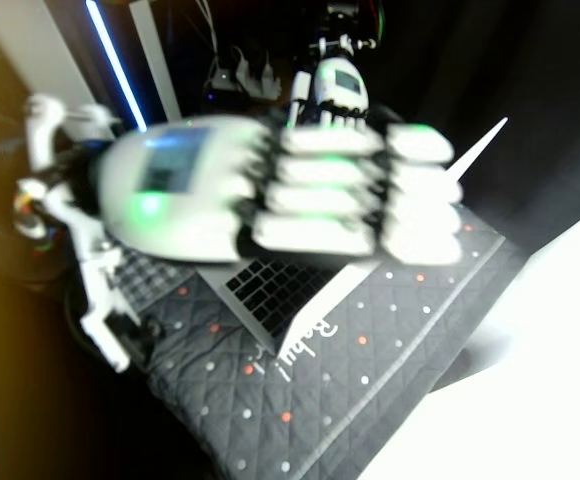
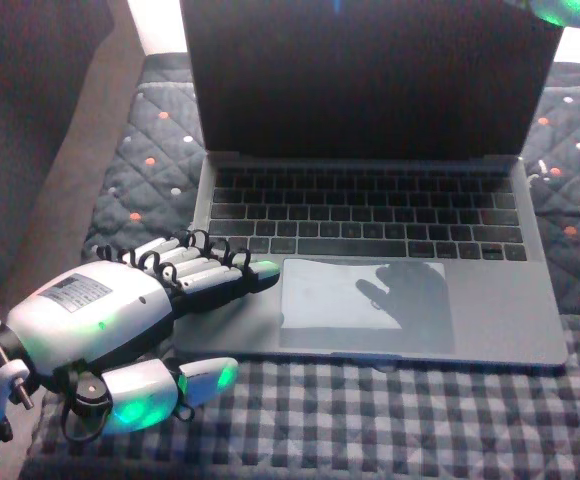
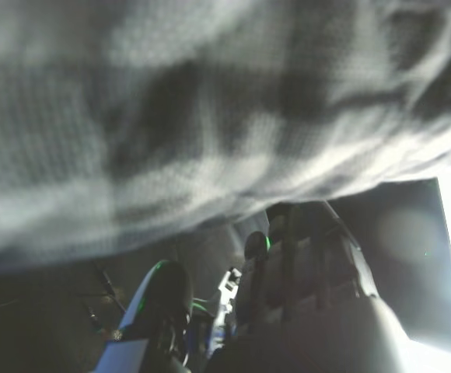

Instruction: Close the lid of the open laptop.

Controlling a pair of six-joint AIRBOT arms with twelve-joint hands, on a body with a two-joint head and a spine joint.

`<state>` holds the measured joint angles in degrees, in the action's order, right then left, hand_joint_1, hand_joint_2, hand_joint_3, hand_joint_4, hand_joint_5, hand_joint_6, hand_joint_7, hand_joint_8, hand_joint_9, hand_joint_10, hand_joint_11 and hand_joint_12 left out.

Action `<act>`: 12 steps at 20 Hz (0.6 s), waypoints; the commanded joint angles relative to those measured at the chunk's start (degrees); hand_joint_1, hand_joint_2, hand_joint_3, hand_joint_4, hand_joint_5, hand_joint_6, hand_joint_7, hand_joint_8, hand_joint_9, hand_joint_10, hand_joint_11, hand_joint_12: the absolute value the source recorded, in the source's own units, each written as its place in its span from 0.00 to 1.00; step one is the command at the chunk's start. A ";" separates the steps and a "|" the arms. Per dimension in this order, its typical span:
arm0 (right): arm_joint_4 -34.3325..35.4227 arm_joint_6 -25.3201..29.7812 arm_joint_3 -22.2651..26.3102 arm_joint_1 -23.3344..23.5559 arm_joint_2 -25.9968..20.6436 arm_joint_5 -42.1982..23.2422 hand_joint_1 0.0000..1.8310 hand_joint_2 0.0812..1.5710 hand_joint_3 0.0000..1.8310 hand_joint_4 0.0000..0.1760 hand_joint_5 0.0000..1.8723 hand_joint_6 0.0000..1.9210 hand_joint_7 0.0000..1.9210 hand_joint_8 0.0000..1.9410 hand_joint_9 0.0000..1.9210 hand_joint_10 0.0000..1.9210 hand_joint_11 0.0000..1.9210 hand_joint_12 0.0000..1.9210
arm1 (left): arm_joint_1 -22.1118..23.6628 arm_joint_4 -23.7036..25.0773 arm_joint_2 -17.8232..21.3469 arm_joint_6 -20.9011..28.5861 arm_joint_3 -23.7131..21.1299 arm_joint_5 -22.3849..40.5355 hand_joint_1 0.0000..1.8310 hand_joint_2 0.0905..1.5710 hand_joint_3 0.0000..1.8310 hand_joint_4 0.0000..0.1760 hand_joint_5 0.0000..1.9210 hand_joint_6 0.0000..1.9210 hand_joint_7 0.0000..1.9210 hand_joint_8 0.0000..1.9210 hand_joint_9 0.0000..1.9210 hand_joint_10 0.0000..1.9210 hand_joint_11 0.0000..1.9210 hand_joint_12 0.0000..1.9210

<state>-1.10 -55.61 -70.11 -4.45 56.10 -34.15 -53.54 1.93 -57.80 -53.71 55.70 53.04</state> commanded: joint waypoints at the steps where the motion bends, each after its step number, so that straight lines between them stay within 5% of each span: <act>1: 0.50 -0.16 -0.53 0.36 -0.75 -2.75 0.26 0.88 0.01 0.54 0.00 0.00 0.00 0.00 0.00 0.00 0.01 0.07 | 0.32 0.36 -0.49 0.75 0.03 2.41 0.12 0.93 0.00 0.22 0.10 0.00 0.11 0.00 0.05 0.18 0.00 0.60; 2: 0.49 -0.16 -0.80 0.36 -0.55 -1.82 0.26 0.88 0.01 0.54 0.00 0.00 0.00 0.00 0.00 0.00 0.01 0.07 | 0.32 0.36 -0.51 0.80 0.03 2.53 0.12 0.93 0.00 0.22 0.10 0.00 0.11 0.00 0.05 0.18 0.00 0.60; 5: -1.44 -0.16 -0.20 0.34 -0.27 -0.14 0.27 0.85 0.00 0.24 0.00 0.00 0.00 0.00 0.00 0.00 0.00 0.16 | 0.28 0.17 -0.50 1.04 0.03 2.73 0.11 0.94 0.00 0.10 0.10 0.00 0.11 0.00 0.04 0.18 0.00 0.60; 6: -2.11 -0.16 -0.04 0.34 -0.12 0.36 0.30 0.85 0.00 0.13 0.05 0.00 0.03 0.00 0.03 0.01 0.00 0.35 | 0.25 0.08 -0.50 1.07 0.03 2.77 0.12 0.94 0.00 0.18 0.10 0.00 0.10 0.00 0.04 0.17 0.00 0.59; 7: -2.95 -0.15 0.20 0.33 0.01 0.77 0.34 0.83 0.00 0.00 0.15 0.02 0.17 0.02 0.20 0.07 0.00 0.80 | 0.24 0.00 -0.50 1.07 0.02 2.86 0.15 0.93 0.00 0.32 0.10 0.00 0.10 0.00 0.03 0.17 0.00 0.58; 8: -3.35 -0.15 0.44 0.33 -0.02 0.83 0.34 0.83 0.00 0.00 0.15 0.02 0.17 0.02 0.20 0.07 0.00 0.80 | 0.24 -0.04 -0.50 1.07 0.01 2.90 0.15 0.93 0.00 0.32 0.10 0.00 0.10 0.00 0.03 0.17 0.00 0.58; 9: -4.13 -0.15 0.98 0.33 -0.26 0.89 0.40 0.80 0.00 0.00 0.24 0.02 0.35 0.07 0.28 0.46 0.17 0.92 | 0.24 -0.08 -0.49 1.08 -0.06 2.92 0.17 0.92 0.00 0.31 0.10 0.00 0.10 0.00 0.03 0.18 0.00 0.61; 10: -5.46 -0.13 2.25 0.32 -0.90 0.87 0.42 0.79 0.00 0.00 0.27 0.03 0.33 0.47 0.34 0.77 0.31 0.98 | 0.20 -0.26 -0.37 1.08 -0.19 3.03 0.19 0.92 0.00 0.34 0.11 0.00 0.10 0.00 0.02 0.20 0.00 0.63; 11: -6.99 -0.11 3.80 0.32 -1.97 0.83 0.39 0.79 0.00 0.00 0.12 0.35 0.19 0.71 0.26 0.93 0.31 1.00 | 0.05 -0.57 -0.17 1.08 -0.35 3.22 0.18 0.92 0.00 0.30 0.11 0.00 0.11 0.00 0.03 0.21 0.00 0.64; 12: -7.82 -0.11 5.08 0.31 -2.99 0.79 0.34 0.78 0.00 0.00 0.02 0.57 0.08 0.79 0.16 0.98 0.24 1.00 | -0.05 -0.79 -0.02 1.08 -0.42 3.30 0.18 0.92 0.00 0.24 0.11 0.00 0.11 0.00 0.03 0.21 0.00 0.63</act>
<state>-8.93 -55.59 -64.40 -4.54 53.15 -29.10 -53.32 1.26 -57.82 -53.08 55.53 53.19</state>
